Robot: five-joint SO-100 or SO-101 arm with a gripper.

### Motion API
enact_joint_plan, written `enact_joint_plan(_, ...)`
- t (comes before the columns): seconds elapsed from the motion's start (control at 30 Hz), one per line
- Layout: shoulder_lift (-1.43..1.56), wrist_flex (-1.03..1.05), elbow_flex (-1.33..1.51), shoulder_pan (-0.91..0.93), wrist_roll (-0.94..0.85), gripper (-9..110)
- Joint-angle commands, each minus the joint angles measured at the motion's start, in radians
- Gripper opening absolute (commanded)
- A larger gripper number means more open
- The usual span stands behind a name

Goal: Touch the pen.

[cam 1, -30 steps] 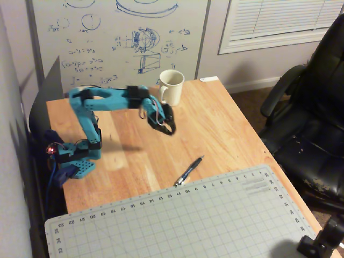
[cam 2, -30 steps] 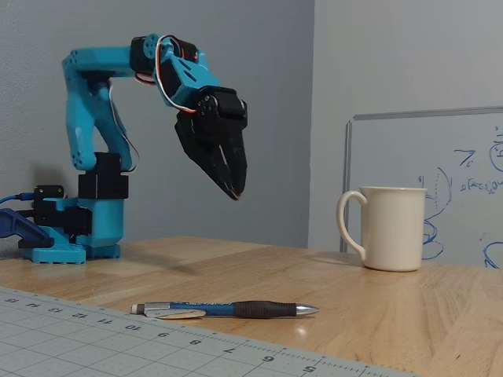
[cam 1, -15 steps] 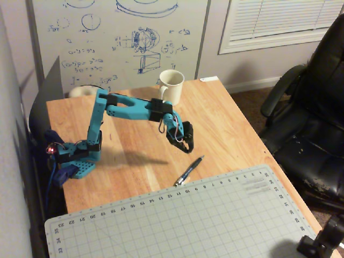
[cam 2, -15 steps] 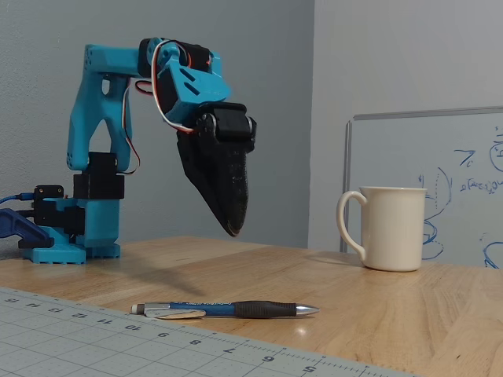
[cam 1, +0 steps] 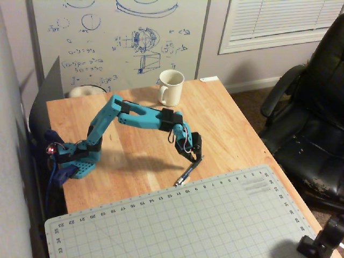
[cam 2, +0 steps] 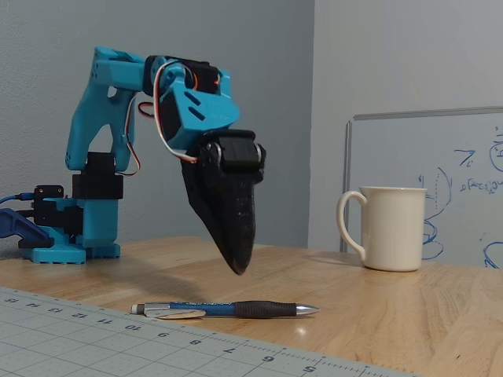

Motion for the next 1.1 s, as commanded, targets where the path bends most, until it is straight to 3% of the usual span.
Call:
enact_joint_plan(0.0,-0.008,-0.02,-0.115,0.011,-0.006,1)
enact_joint_plan(1.07,-0.067,-0.009,-0.144,-0.002,-0.005,1)
